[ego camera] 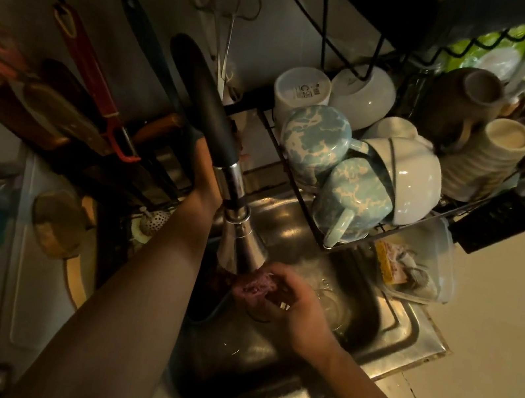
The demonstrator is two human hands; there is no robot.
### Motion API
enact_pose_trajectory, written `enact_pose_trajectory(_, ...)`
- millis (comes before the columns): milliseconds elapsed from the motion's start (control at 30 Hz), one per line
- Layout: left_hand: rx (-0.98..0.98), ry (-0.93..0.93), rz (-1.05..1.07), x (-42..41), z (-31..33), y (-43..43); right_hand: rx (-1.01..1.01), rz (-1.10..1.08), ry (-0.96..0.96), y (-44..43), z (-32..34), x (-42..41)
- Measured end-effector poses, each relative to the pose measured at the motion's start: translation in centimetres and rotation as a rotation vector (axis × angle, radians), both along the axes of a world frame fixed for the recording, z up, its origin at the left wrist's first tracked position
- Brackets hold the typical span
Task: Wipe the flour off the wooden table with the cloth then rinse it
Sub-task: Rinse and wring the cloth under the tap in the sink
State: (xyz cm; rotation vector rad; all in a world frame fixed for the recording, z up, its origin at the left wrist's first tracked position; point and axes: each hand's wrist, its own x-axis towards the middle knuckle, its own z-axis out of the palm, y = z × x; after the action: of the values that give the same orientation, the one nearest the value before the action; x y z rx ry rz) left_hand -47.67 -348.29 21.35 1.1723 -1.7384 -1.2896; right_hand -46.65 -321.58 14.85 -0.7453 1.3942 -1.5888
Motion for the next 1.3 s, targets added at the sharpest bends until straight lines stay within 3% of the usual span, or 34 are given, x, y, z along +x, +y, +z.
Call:
enact_pose_trajectory(133, 0.148, 0.053, -0.134, 3.1, 1.0, 2.6, -0.010, -0.014, 0.051, 0.3, 0.6, -0.1)
enact_pose_trajectory(267, 0.322, 0.291, -0.252, 7.0, 0.4, 4.7, -0.001, 0.012, 0.045, 0.8, 1.1, -0.1)
enact_pose_trajectory(367, 0.294, 0.152, -0.145, 10.2, 0.3, 9.2, -0.040, -0.021, -0.021, 1.1, 1.4, -0.1)
enact_pose_trajectory(467, 0.383, 0.034, -0.269, 13.4, 0.4, 13.6, -0.025, -0.051, -0.028, 1.2, 2.3, 0.0)
enact_pose_trajectory(567, 0.519, 0.099, -0.387, 15.1, 0.6, 16.5, -0.003, -0.048, 0.003, 1.2, 3.1, 0.3)
enact_pose_trajectory(633, 0.455, 0.094, -0.421, 15.5, 0.5, 17.4, 0.032, -0.034, 0.038, 1.4, 3.6, 0.4)
enact_pose_trajectory(767, 0.293, 0.020, -0.285, 16.0, 1.3, 17.6, 0.137, -0.027, 0.185, 1.9, 4.8, 0.2)
enact_pose_trajectory(933, 0.297, 0.076, -0.147, 16.4, 1.5, 18.6, 0.190, -0.097, 0.343, 1.6, 5.4, 0.1)
enact_pose_trajectory(1033, 0.354, 0.168, -0.091, 16.1, 1.7, 19.4, 0.132, -0.103, 0.277, 1.2, 5.5, 0.7)
enact_pose_trajectory(1200, 0.076, -0.037, -0.204, 16.6, 1.5, 19.2, 0.022, -0.018, 0.201, 1.1, 5.7, 1.5)
enact_pose_trajectory(1300, 0.153, 0.044, -0.207, 17.1, 2.1, 18.6, 0.029, -0.024, 0.159, 1.4, 6.0, 1.0)
